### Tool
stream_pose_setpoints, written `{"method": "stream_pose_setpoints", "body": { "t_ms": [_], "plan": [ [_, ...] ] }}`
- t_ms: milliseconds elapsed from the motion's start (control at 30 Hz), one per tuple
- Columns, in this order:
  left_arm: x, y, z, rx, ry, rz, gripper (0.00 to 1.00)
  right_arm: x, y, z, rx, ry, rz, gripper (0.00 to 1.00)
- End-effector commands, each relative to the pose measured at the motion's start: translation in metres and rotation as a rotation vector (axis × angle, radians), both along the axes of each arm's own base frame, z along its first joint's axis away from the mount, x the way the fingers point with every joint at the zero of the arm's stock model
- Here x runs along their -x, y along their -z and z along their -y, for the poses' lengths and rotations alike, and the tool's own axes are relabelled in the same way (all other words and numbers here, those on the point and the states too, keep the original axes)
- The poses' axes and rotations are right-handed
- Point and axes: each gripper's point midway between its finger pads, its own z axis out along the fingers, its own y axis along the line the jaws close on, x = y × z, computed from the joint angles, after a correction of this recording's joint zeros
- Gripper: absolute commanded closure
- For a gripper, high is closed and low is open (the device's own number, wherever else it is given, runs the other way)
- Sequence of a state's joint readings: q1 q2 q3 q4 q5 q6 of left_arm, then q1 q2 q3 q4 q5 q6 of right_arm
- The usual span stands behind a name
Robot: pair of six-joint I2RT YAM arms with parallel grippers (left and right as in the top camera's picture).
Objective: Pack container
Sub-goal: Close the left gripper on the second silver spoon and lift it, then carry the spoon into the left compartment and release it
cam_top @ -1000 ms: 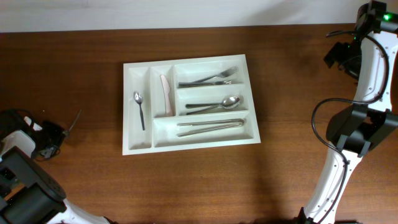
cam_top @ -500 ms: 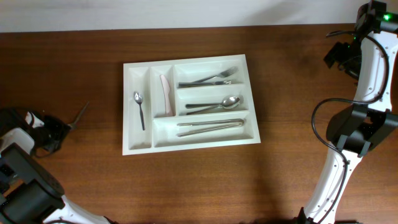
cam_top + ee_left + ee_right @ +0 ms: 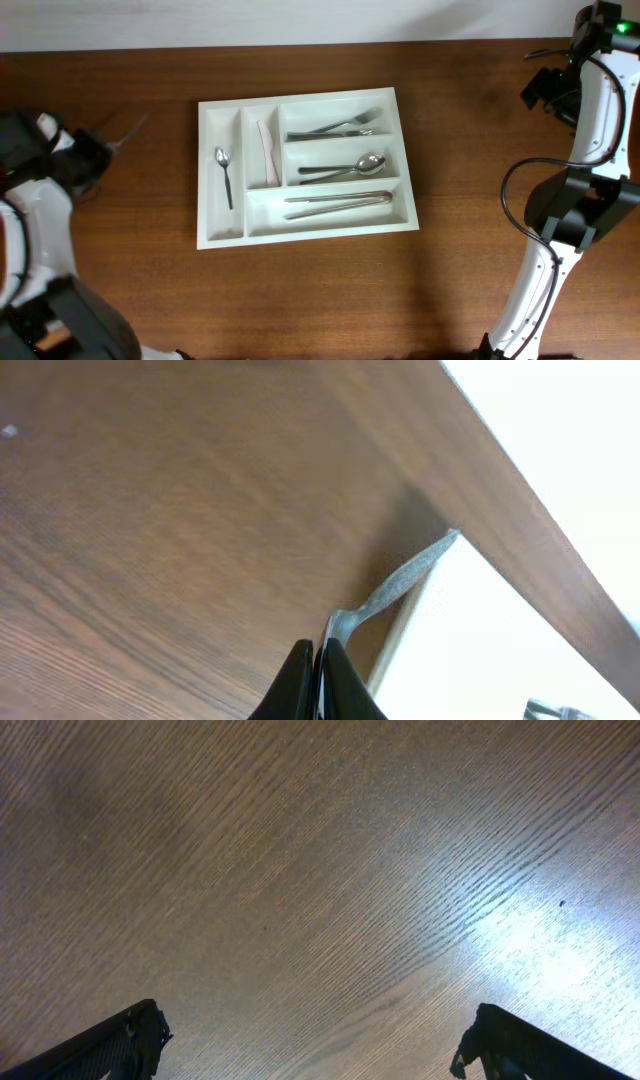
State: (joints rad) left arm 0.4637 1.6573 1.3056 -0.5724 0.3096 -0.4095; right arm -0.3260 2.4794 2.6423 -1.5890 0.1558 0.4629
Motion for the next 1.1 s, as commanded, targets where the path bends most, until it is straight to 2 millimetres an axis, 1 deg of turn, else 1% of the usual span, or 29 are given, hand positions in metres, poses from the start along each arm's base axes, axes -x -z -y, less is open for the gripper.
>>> {"method": "stream_pose_setpoints", "body": {
  "t_ms": [0,100,233,400,567,767,867,933,1067],
  "plan": [
    [0.000,-0.022,0.012,-0.105,-0.061,-0.007,0.98,-0.001,-0.024,0.002,0.021,0.000,0.053,0.01],
    [0.000,-0.024,0.035,-0.135,-0.050,-0.034,0.98,-0.001,-0.024,0.002,0.021,0.000,0.053,0.01],
    [0.009,-0.013,0.057,-0.205,-0.044,-0.120,0.98,-0.001,-0.024,0.002,0.021,0.000,0.053,0.01],
    [0.019,-0.008,0.069,-0.333,-0.041,-0.198,0.98,-0.001,-0.024,0.002,0.021,0.000,0.053,0.01],
    [0.023,-0.007,0.081,-0.378,-0.016,-0.222,0.98,-0.001,-0.024,0.002,0.021,0.000,0.053,0.01],
    [0.020,-0.006,0.104,-0.382,0.039,-0.213,0.98,-0.001,-0.024,0.002,0.021,0.000,0.053,0.01],
    [0.017,-0.002,0.117,-0.396,0.061,-0.214,0.98,-0.001,-0.024,0.002,0.021,0.000,0.053,0.01],
    [0.013,0.002,0.125,-0.415,0.076,-0.218,0.98,-0.001,-0.024,0.002,0.021,0.000,0.053,0.01],
    [0.006,0.022,0.135,-0.469,0.098,-0.253,0.98,-0.001,-0.024,0.002,0.021,0.000,0.053,0.01]
  ]
}}
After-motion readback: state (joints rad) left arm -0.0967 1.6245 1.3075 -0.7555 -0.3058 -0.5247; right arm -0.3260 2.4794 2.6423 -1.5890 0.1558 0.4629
